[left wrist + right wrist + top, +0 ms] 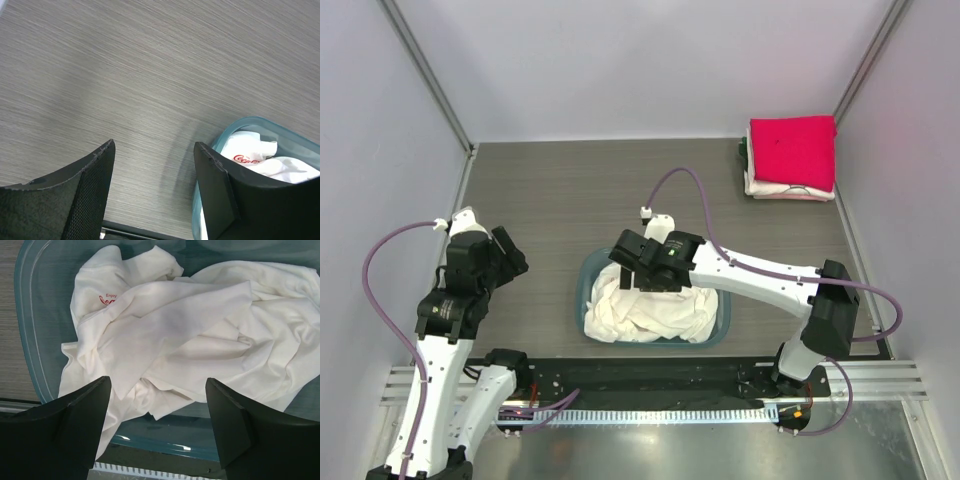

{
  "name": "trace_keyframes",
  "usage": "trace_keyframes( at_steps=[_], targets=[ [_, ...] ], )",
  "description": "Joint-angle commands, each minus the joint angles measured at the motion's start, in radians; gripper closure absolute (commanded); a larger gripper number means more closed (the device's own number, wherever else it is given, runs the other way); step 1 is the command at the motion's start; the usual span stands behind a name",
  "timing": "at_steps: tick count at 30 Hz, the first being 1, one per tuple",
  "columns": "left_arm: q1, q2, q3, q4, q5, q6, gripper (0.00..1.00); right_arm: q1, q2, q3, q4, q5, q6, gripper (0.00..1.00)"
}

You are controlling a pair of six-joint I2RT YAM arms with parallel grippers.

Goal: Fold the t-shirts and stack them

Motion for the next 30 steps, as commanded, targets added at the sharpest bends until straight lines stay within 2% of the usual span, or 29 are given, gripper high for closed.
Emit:
trace_keyframes(
  at_steps=[1, 14, 19, 22, 24, 25, 26, 28, 30],
  targets=[
    [0.003, -0.009, 0.011, 0.015, -0.010, 0.006, 0.34, 0.005, -0.013, 0.017, 0.040, 0.040, 0.015, 0.18],
    [0.003, -0.018, 0.003, 0.024, -0.001, 0.006, 0.34, -0.028, 0.159, 0.048, 0.120, 0.020, -0.075, 0.13],
    [0.005, -0.019, 0.002, 0.024, -0.002, 0.006, 0.34, -0.042, 0.220, 0.028, 0.155, -0.007, -0.083, 0.18],
    [0.003, -0.019, 0.002, 0.024, -0.007, 0.005, 0.34, -0.042, 0.231, -0.002, 0.198, -0.050, -0.083, 0.26],
    [0.003, -0.021, 0.002, 0.024, -0.010, 0.005, 0.34, -0.042, 0.237, -0.015, 0.220, -0.073, -0.086, 0.42],
    [0.003, -0.018, 0.002, 0.023, -0.011, 0.003, 0.34, -0.042, 0.237, -0.016, 0.221, -0.073, -0.094, 0.53],
    [0.003, -0.016, 0.002, 0.024, -0.013, 0.003, 0.34, -0.042, 0.228, -0.013, 0.223, -0.075, -0.100, 0.77],
    [0.003, -0.013, 0.002, 0.021, -0.014, 0.003, 0.34, -0.044, 0.202, 0.014, 0.214, -0.072, -0.126, 0.98],
    [0.003, -0.009, 0.002, 0.021, -0.014, 0.003, 0.34, -0.044, 0.133, 0.077, 0.188, -0.029, -0.154, 0.99]
  ],
)
